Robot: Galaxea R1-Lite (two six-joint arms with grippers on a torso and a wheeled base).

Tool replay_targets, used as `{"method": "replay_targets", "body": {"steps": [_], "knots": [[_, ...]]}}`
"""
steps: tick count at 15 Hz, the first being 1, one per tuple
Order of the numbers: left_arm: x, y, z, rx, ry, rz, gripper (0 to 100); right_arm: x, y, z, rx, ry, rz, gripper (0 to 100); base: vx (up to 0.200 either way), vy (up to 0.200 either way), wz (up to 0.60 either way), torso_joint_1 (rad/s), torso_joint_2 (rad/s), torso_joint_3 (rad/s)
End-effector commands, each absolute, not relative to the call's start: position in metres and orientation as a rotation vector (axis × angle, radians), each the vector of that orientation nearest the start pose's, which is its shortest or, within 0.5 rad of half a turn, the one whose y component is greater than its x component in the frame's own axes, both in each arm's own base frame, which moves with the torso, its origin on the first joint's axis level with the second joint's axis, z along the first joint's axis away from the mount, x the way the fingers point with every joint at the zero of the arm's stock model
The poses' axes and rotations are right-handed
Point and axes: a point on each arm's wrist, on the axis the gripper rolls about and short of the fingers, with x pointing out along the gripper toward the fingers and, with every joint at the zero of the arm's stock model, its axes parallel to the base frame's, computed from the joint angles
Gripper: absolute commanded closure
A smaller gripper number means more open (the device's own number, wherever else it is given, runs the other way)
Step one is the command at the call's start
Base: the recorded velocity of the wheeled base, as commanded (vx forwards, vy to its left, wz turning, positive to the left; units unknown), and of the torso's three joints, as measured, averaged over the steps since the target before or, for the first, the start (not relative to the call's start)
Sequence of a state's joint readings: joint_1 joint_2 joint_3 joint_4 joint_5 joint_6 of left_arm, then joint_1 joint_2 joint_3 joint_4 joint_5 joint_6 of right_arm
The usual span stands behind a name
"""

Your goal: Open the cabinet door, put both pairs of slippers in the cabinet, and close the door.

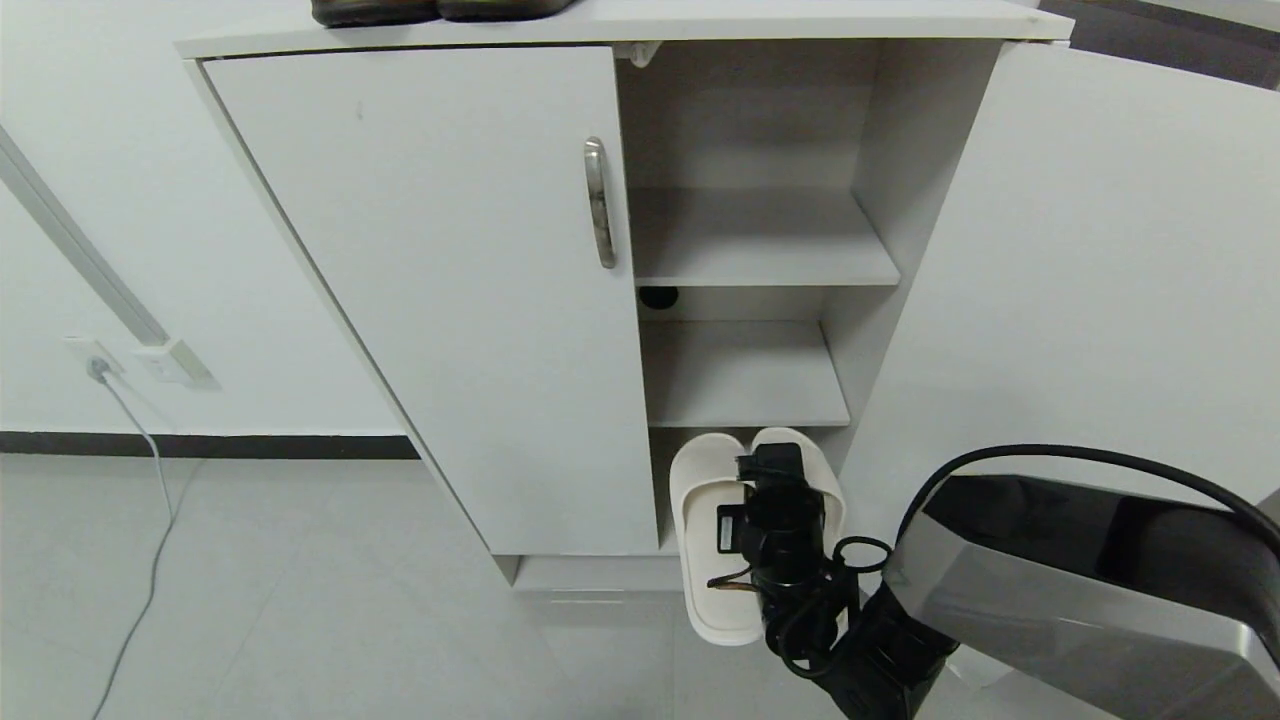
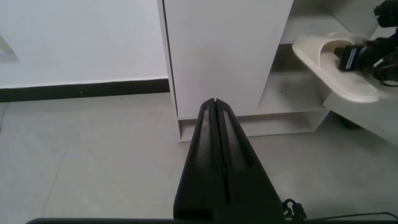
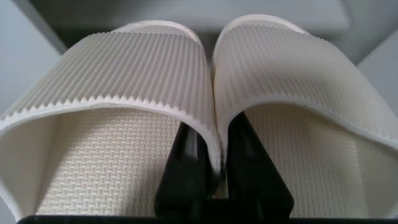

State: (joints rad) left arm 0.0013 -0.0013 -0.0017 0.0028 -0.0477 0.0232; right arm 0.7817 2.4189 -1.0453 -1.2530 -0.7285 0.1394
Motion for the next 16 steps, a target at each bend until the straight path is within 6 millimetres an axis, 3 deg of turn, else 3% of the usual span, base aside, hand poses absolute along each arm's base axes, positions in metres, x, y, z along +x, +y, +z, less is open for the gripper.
{"method": "replay_targets", "body": {"steps": [1, 10, 16], "knots": [[-0.0229, -0.0011, 0.0756, 0.023, 0.001, -0.046, 100, 0.3195, 0.2890, 0.0168, 0.009, 0.029, 0.041, 100, 0.000, 0.000, 0.00, 0.000, 0.00, 0.000], [-0.0229, -0.0011, 0.0756, 0.025, 0.001, -0.046, 100, 0.3233, 0.2871, 0.0139, -0.021, -0.020, 0.033, 100, 0.000, 0.000, 0.00, 0.000, 0.00, 0.000], [-0.0229, -0.0011, 0.0756, 0.023, 0.001, -0.046, 100, 0.3232, 0.2871, 0.0142, -0.019, -0.022, 0.033, 100, 0.200, 0.000, 0.00, -0.002, 0.00, 0.002]]}}
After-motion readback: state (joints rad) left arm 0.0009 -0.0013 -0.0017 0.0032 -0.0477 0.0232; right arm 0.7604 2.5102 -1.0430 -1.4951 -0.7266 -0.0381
